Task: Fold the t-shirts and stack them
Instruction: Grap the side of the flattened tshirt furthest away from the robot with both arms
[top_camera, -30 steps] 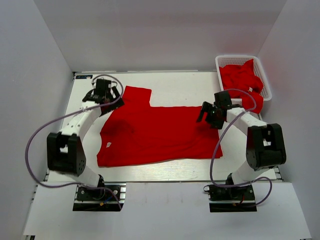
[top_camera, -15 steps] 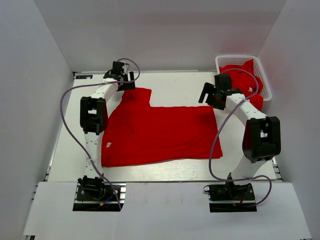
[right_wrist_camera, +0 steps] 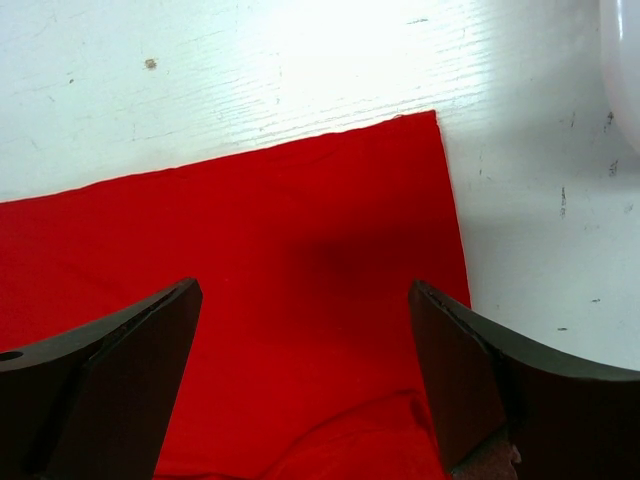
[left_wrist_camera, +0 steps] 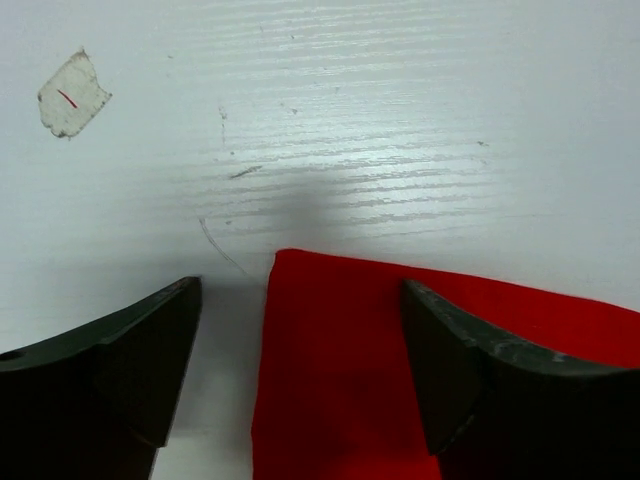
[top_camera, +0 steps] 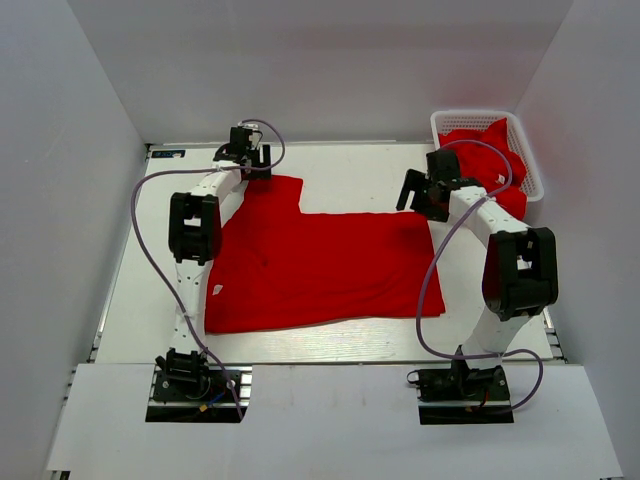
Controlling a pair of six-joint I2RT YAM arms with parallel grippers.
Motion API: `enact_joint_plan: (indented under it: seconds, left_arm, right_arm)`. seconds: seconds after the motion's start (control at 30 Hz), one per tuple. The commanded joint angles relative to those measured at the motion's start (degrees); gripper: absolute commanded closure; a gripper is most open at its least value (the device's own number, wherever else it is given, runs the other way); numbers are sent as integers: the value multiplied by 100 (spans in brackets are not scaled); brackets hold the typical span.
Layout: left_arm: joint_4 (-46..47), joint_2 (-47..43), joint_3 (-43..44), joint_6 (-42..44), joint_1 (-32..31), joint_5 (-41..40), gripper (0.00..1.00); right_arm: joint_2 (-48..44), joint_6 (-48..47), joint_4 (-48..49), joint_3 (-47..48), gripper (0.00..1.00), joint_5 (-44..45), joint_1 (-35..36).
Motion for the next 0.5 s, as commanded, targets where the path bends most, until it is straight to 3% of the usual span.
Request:
enact_joint_plan:
  seconds: [0.0, 0.17, 0.3, 0.33, 0.4, 0.47]
  left_arm:
    - [57, 97, 133, 84, 18, -78, 13]
    - [57, 307, 185, 190, 18, 107, 30]
    - [5, 422, 308, 391, -43, 19, 50]
    - [-109, 483, 413, 392, -43, 19, 60]
    - [-110, 484, 414, 392, -43, 19, 68]
    - [-110, 484, 414, 392, -43, -34, 92]
  right_arm:
    - [-1, -77, 20, 73, 10, 36, -24]
    - [26, -42, 46, 65, 10, 54, -24]
    - [0, 11, 20, 38, 10, 220, -42]
    - [-9, 11, 37, 12, 10, 229, -16]
    - [-9, 20, 64, -6, 10, 264, -24]
    - [34, 37, 55, 38, 10, 282, -24]
